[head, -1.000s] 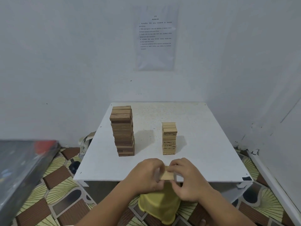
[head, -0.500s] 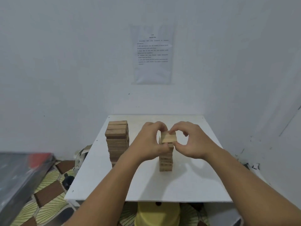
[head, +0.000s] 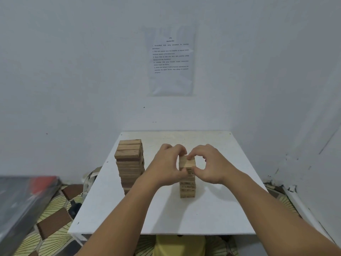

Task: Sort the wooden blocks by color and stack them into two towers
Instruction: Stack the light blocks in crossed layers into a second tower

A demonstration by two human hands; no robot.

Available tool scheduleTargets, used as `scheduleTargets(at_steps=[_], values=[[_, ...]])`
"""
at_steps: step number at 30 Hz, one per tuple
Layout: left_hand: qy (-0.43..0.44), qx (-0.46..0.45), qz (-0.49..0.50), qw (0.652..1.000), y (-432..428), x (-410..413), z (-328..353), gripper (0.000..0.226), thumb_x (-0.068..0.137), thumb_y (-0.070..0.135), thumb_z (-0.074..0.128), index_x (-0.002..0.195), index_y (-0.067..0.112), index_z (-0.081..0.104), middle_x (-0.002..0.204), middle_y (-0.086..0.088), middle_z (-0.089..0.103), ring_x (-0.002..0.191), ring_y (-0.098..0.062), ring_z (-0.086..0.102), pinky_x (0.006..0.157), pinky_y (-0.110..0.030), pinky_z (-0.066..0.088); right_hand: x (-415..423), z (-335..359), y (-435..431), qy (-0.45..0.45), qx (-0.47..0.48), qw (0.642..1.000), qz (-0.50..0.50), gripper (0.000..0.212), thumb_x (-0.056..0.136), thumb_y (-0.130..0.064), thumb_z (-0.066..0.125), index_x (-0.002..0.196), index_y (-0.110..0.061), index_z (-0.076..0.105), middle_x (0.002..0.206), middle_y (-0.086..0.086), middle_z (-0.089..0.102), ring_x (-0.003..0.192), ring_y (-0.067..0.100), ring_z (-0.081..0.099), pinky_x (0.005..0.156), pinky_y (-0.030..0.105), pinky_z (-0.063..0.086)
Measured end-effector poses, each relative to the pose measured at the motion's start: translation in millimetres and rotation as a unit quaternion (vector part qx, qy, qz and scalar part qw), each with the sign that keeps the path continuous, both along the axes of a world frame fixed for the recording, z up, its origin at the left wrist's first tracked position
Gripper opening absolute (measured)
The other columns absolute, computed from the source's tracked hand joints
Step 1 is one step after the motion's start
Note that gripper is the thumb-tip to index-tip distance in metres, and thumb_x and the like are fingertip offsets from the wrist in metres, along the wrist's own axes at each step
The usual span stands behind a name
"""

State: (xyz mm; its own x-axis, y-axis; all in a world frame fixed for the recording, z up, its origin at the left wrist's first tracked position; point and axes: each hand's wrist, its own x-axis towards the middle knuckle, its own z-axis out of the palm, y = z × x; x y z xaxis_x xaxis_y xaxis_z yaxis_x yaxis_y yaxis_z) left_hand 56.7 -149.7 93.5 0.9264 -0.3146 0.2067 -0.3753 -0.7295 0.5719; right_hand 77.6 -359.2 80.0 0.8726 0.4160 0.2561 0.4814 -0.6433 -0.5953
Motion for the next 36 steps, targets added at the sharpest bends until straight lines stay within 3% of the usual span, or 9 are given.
scheduleTargets(at_steps=[6,23,28,36], values=[[0.012,0.001,0.000,1.000,0.6,4.2,-1.7,0.048,0.078,0.041,0.069,0.122,0.037,0.051,0.121,0.018,0.051,0.127,0.001,0.034,0.080,-0.029,0.059,2.7,-1.7,-0.7,0.012,-0.001,1.000,-0.007,0.033,0.078,-0.025,0.069,0.106,-0.041,0.067,0.108,-0.028,0.061,0.110,-0.001,0.045,0.084,0.018,0.037],[0.028,0.023,-0.004,0.999,3.2,7.2,-7.3,0.061,0.084,0.042,0.072,0.138,0.035,0.046,0.130,0.014,0.056,0.130,-0.004,0.037,0.101,-0.036,0.048,2.8,-5.0,0.8,0.026,0.011,1.000,-0.002,0.035,0.076,-0.021,0.072,0.103,-0.043,0.065,0.109,-0.022,0.060,0.105,0.004,0.052,0.085,0.022,0.043],[0.039,0.029,0.001,0.999,2.1,8.5,-6.0,0.066,0.083,0.046,0.075,0.140,0.040,0.042,0.130,0.014,0.058,0.130,-0.008,0.038,0.103,-0.037,0.044,3.8,-6.2,0.6,0.063,0.022,0.998,-0.022,0.048,0.076,-0.031,0.079,0.118,-0.043,0.060,0.118,-0.027,0.062,0.115,-0.002,0.055,0.092,0.028,0.050],[0.069,0.029,0.007,0.997,0.9,9.4,-2.0,0.072,0.072,0.061,0.072,0.136,0.045,0.041,0.128,0.012,0.059,0.122,-0.014,0.047,0.100,-0.040,0.047,3.6,-2.1,1.7,0.093,0.049,0.994,-0.012,0.043,0.078,-0.013,0.079,0.114,-0.035,0.068,0.106,-0.021,0.070,0.105,-0.002,0.061,0.090,0.022,0.048]])
